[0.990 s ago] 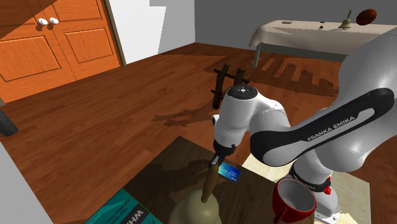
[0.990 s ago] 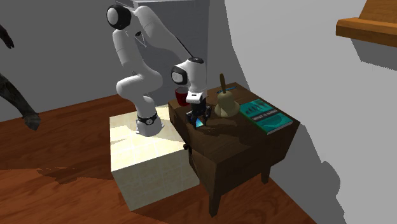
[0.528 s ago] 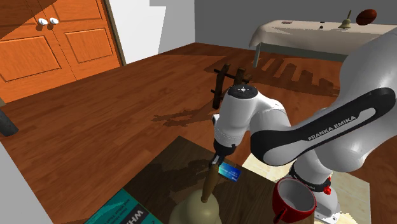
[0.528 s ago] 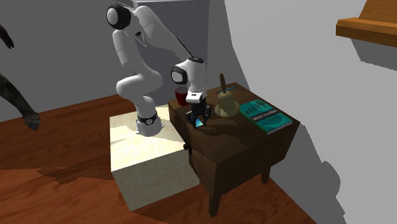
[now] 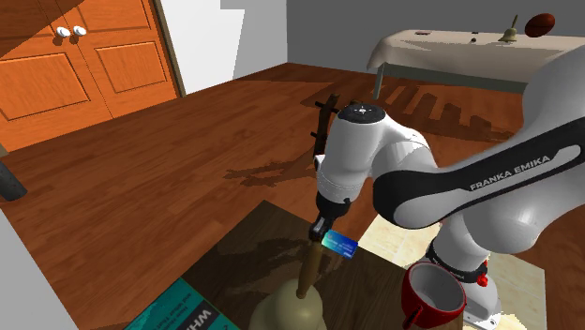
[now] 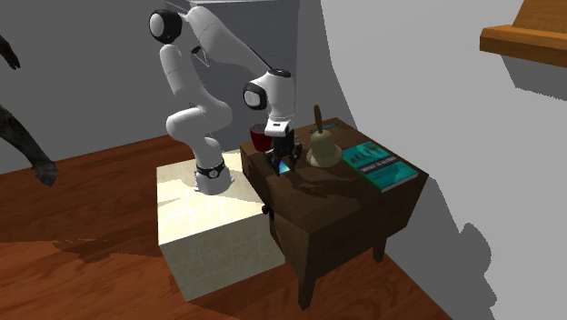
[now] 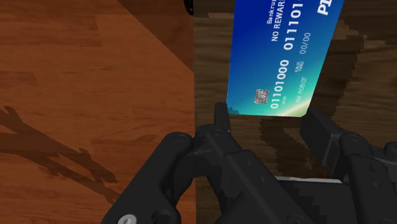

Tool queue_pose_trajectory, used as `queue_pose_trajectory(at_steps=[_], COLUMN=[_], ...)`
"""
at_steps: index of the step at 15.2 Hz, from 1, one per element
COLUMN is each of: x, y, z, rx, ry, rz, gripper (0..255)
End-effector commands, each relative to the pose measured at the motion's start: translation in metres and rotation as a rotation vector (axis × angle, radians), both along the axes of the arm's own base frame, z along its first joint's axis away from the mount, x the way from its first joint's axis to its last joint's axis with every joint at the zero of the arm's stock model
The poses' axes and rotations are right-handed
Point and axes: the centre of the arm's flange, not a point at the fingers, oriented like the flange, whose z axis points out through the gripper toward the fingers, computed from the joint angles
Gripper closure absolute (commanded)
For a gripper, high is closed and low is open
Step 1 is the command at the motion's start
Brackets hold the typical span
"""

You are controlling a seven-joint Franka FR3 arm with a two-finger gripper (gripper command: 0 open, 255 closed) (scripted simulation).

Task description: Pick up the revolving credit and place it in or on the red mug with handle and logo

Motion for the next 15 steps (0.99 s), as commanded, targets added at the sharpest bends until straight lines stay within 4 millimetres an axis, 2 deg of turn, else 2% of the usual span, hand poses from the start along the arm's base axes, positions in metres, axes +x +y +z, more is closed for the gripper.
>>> queue_pose_trajectory(at_steps=[1,15], x=[0.0,0.0], y=[-0.001,-0.001], z=[0.012,0.086], rx=[0.0,0.0], ry=[0.001,0.001], rz=[0.0,0.0], gripper=[255,255])
